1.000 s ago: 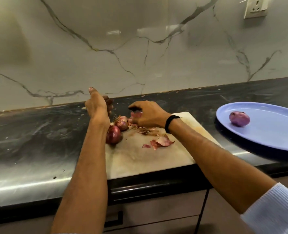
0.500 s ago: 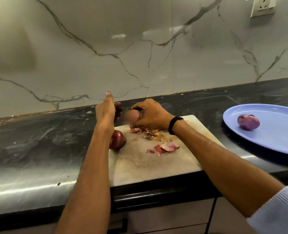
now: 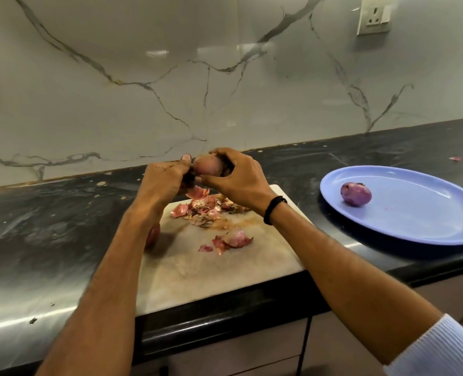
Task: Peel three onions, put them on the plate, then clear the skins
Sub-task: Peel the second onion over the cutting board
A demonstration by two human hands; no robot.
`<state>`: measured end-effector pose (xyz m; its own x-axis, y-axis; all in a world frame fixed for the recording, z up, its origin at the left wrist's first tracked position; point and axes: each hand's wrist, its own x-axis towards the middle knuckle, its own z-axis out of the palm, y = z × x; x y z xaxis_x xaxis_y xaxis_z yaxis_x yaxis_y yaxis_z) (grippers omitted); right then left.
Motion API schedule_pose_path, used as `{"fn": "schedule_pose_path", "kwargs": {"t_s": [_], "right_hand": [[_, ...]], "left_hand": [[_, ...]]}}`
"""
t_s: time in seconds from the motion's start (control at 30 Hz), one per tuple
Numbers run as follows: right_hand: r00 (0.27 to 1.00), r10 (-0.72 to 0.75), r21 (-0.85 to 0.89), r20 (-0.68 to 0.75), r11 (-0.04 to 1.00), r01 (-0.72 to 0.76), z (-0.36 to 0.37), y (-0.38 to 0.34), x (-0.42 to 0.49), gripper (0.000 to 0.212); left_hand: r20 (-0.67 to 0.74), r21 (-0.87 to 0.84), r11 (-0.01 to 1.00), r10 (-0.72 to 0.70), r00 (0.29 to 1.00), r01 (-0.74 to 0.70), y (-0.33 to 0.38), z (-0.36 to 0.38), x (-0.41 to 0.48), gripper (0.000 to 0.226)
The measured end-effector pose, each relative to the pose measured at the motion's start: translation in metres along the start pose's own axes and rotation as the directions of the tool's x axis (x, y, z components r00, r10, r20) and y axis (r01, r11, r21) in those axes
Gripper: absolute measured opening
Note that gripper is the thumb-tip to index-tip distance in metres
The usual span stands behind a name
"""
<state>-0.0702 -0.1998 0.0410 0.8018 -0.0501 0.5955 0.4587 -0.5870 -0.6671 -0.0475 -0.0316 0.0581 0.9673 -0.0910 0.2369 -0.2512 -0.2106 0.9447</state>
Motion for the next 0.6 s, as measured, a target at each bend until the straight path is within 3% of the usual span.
{"fn": "schedule_pose_path", "kwargs": {"t_s": [0.13, 0.3, 0.43, 0.6], "right_hand": [[1.000, -0.003, 0.011, -0.014, 1.000, 0.004, 0.0019, 0.0035, 0.0000, 0.067], [1.000, -0.013, 0.031, 0.021, 0.999, 0.012, 0.0060, 0.0099, 0.0027, 0.068], [0.999, 0.020, 0.275, 0.048, 0.961, -0.032, 0.0025, 0.0043, 0.0014, 0.050], [0.995, 0.088, 0.459, -0.046, 0.886, -0.058, 0.0016, 0.0023, 0.0014, 0.025]], "left_hand": [[0.106, -0.142, 0.986, -0.074, 0.992, 0.088, 0.0046, 0.0074, -0.0072, 0.028], [0.106, -0.199, 0.975, -0.078, 0.991, 0.098, 0.0057, 0.0072, -0.0085, 0.026], [0.080, -0.265, 0.958, -0.093, 0.992, 0.111, 0.0047, 0.0041, -0.0069, 0.027], [0.101, -0.317, 0.943, -0.076, 0.992, 0.105, 0.0057, 0.0048, -0.0072, 0.021]]}}
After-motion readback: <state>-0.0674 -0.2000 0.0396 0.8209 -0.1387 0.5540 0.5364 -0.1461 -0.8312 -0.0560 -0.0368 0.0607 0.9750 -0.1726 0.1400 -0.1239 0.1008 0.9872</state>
